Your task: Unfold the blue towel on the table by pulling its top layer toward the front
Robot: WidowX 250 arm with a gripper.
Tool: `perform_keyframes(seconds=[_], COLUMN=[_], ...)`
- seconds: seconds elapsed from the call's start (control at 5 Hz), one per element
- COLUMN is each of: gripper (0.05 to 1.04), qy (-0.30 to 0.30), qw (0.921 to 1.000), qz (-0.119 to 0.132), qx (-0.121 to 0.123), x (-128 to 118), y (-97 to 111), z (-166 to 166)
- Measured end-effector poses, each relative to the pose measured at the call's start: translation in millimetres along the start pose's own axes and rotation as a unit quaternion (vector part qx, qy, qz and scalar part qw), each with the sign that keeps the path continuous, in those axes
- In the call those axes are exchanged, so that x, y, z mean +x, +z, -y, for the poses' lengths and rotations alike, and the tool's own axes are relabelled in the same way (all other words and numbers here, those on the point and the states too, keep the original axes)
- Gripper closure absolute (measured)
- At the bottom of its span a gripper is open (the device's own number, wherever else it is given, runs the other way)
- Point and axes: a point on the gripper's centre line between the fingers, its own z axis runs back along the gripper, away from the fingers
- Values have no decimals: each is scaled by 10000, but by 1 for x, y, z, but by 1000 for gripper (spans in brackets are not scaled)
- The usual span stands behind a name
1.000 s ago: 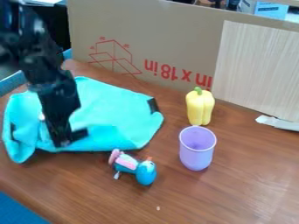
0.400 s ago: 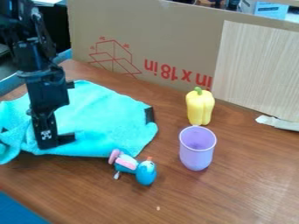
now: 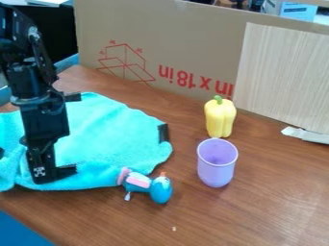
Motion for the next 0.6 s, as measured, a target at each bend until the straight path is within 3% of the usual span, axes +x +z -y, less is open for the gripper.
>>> perform_keyframes(seconds=[0.2,0.4,0.6], gripper=[557,255,79], qy=[-94,-54,90], qw=[9999,9993,9976], qz=[83,228,529], qx=[-47,-278,-427], x=[1,1,2], y=[3,16,36], z=[3,2,-5])
